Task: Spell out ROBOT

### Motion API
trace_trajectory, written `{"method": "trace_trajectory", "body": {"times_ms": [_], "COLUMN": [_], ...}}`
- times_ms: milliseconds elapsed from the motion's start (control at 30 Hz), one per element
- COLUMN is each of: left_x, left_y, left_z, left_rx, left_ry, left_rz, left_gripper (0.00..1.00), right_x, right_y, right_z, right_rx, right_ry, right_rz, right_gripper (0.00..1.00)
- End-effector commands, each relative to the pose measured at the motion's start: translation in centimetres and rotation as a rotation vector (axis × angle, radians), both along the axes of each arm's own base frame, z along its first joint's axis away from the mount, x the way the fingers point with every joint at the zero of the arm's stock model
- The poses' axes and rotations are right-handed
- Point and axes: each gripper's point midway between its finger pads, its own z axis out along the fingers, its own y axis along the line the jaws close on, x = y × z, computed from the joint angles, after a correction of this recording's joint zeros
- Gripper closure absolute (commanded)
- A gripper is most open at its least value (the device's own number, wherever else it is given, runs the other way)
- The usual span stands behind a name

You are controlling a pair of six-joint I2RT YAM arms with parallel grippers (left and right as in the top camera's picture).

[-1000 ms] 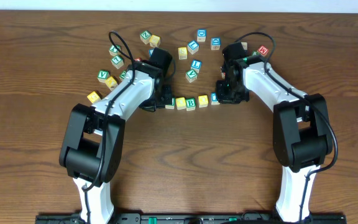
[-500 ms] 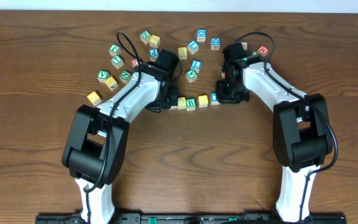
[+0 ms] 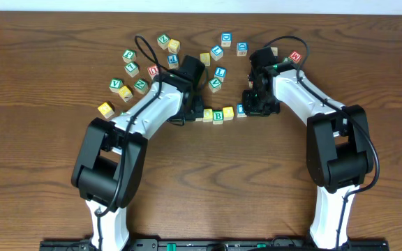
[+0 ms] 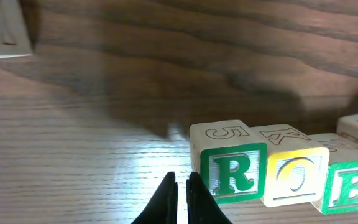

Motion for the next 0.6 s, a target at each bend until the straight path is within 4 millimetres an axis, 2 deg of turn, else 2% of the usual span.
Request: {"method": "trace_trajectory", "body": {"times_ms": [0, 533, 567], "left_x": [-0.44, -0.11, -0.08], "left_y": [-0.41, -0.68, -0.69], "left_z": [-0.47, -0.38, -0.37], "left_rx": [0.004, -0.003, -0.004], "left_ry": [0.011, -0.005, -0.006], "left_rz": [-0.005, -0.007, -0.007], "left_gripper": [0.92, 0.92, 0.92], "right_x": [-1.20, -1.51, -1.48], "right_y": [0.93, 1.53, 1.45], "right_z": [-0.40, -0.41, -0.39], "right_rx": [-0.002, -0.005, -0.010], "right_ry": [0.021, 0.021, 0.020], "right_rz": [0.057, 0.092, 0.091], "right_gripper": [0.87, 0.86, 0.89]}}
